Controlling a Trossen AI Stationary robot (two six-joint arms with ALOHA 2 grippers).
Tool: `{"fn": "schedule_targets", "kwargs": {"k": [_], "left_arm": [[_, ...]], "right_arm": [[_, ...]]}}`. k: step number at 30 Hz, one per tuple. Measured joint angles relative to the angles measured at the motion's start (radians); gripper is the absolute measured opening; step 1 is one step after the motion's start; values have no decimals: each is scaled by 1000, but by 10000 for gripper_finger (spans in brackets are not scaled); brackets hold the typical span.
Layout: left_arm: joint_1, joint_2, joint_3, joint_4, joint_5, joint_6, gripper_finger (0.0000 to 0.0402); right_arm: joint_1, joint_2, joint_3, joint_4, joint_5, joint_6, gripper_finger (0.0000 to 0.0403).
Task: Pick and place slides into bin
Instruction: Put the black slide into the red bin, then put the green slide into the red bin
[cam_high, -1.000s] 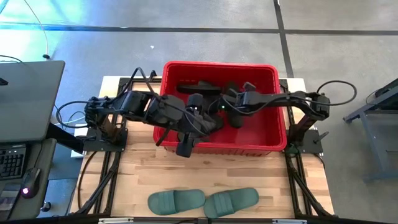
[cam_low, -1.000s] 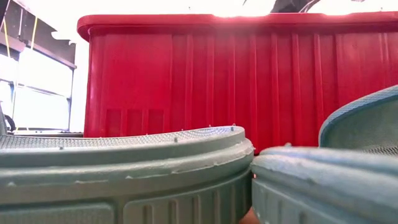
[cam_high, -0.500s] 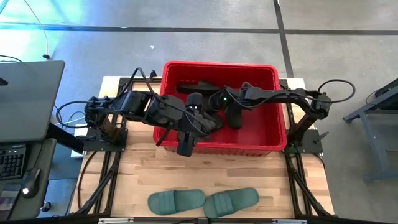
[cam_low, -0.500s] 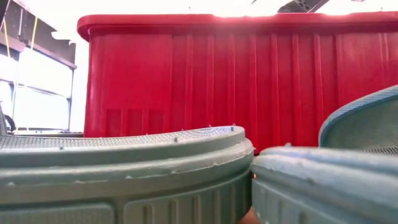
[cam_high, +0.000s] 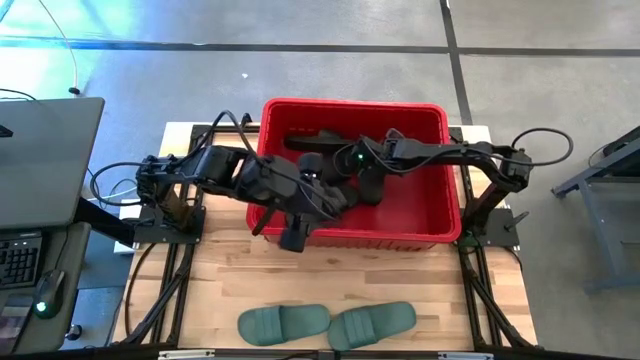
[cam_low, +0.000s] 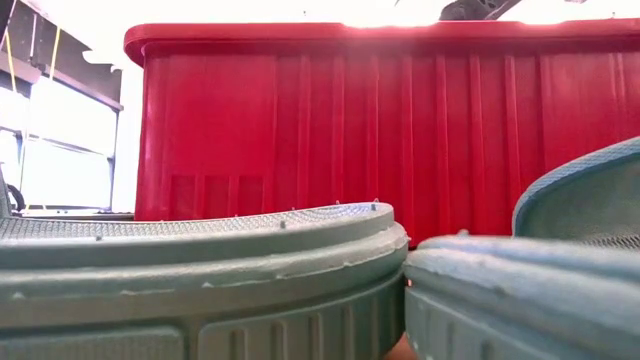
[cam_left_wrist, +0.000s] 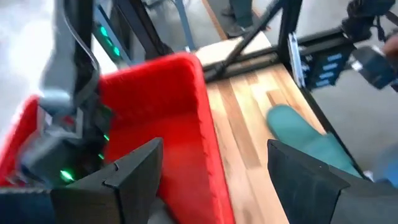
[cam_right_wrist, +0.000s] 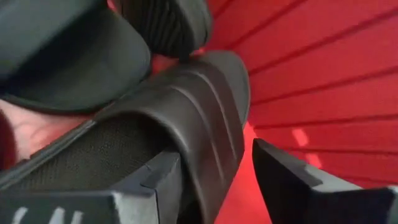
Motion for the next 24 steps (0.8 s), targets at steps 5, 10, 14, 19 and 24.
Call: {"fn": "schedule_targets", "kwargs": {"k": [5,10,14,19,24], "left_arm": [[-16,0,0,-93,22,-71,271],[-65,0,0,-171,26,-99,271],[-120,0,0,-223,25,-154,271],[-199,0,0,-319,22,-176,271],[-263,0,0,-340,17,-276,271]], "right_arm": [[27,0,94,-76,30,-3,167],[32,0,216,-205,29,-9,149],[34,0,322,-353,-10,-11,139],[70,0,481,-495,-198,30,134],[170,0,659,-507,-523,56,133]]}}
